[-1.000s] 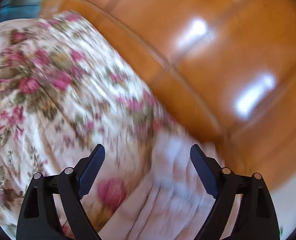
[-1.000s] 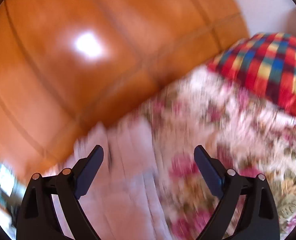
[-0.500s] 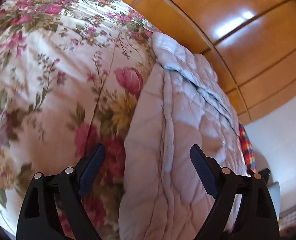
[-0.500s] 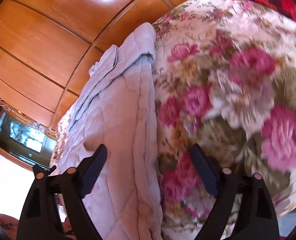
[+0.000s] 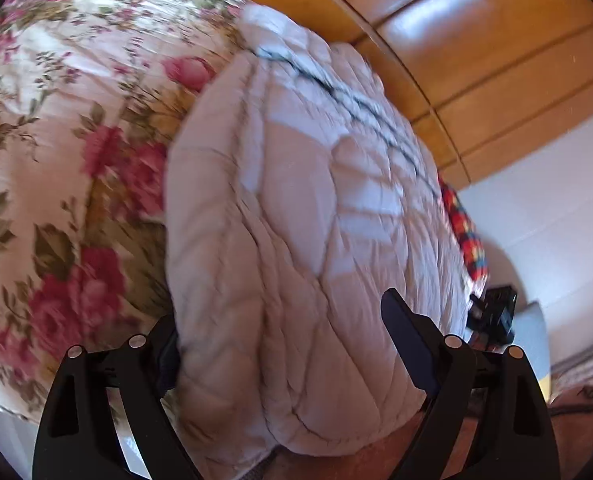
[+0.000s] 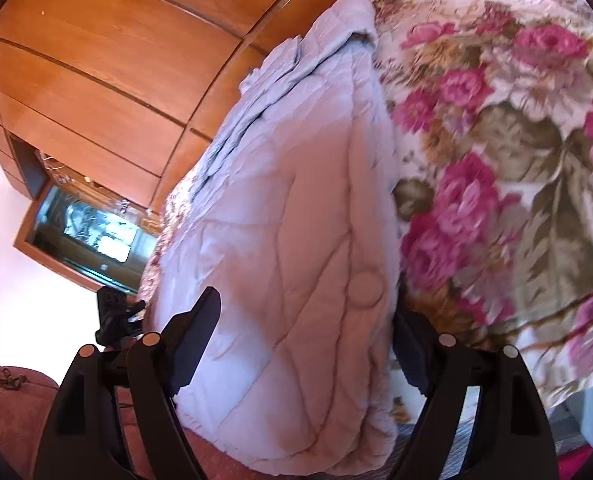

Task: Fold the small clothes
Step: 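Lift the hem with both grippers and fold it toward the collar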

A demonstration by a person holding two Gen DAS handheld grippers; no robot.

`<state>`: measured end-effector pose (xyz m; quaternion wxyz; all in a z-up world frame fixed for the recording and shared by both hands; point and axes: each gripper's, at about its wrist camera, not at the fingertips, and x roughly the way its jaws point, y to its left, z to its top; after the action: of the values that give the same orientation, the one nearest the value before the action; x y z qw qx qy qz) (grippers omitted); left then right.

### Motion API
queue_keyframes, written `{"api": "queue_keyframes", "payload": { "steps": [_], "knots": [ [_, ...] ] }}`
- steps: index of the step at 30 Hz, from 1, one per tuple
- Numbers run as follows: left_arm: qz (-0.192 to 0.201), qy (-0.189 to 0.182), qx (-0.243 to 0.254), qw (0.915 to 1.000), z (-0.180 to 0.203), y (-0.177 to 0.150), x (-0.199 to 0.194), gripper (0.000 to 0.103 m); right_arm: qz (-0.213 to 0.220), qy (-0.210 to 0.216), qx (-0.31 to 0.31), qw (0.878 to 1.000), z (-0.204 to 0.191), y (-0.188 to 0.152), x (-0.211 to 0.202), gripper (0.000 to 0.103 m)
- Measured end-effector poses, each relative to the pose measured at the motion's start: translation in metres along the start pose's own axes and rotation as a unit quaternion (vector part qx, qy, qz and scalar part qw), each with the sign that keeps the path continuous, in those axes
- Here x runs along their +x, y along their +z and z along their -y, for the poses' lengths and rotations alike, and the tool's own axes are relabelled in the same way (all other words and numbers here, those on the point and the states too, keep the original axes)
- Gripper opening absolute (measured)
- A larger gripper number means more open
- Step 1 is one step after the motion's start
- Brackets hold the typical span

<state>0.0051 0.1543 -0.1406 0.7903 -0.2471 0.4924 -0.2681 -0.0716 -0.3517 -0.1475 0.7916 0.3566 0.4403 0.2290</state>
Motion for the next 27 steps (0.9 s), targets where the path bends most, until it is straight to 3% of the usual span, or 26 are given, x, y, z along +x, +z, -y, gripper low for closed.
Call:
{"api": "queue_keyframes", "payload": {
  "steps": [6, 8, 10, 13, 15, 19, 27],
  "knots": [
    [-0.025, -0.011, 0.015, 0.9995, 0.009, -0.011, 0.009, 0.086, -0.009, 0.053, 0.023, 0.998, 0.01, -0.004, 0.009, 0.08],
    [-0.038, -0.013, 0.022, 0.9989, 0.013, -0.014, 0.015, 0.079, -0.011, 0.059, 0.026, 0.998, 0.01, -0.004, 0.01, 0.075],
    [-0.047, 0.006, 0.036, 0.9982, 0.02, -0.015, 0.021, 0.068, -0.025, 0.057, 0.021, 0.998, 0.005, -0.002, 0.016, 0.048],
    [-0.047, -0.001, 0.052, 0.9975, 0.029, -0.015, 0.022, 0.036, -0.023, 0.081, 0.008, 0.996, -0.004, 0.003, 0.016, 0.028],
    [-0.036, -0.012, 0.06, 0.9975, 0.034, -0.014, 0.017, 0.028, -0.001, 0.095, -0.005, 0.995, -0.013, 0.009, 0.007, 0.021],
    [-0.018, -0.033, 0.059, 0.9975, 0.04, -0.012, 0.008, 0.021, 0.049, 0.134, -0.024, 0.989, -0.027, 0.02, -0.02, 0.017],
    [0.029, -0.119, 0.041, 0.9917, 0.054, -0.006, -0.027, 0.018, 0.084, 0.155, -0.029, 0.984, -0.035, 0.022, -0.05, 0.016]
  ]
}}
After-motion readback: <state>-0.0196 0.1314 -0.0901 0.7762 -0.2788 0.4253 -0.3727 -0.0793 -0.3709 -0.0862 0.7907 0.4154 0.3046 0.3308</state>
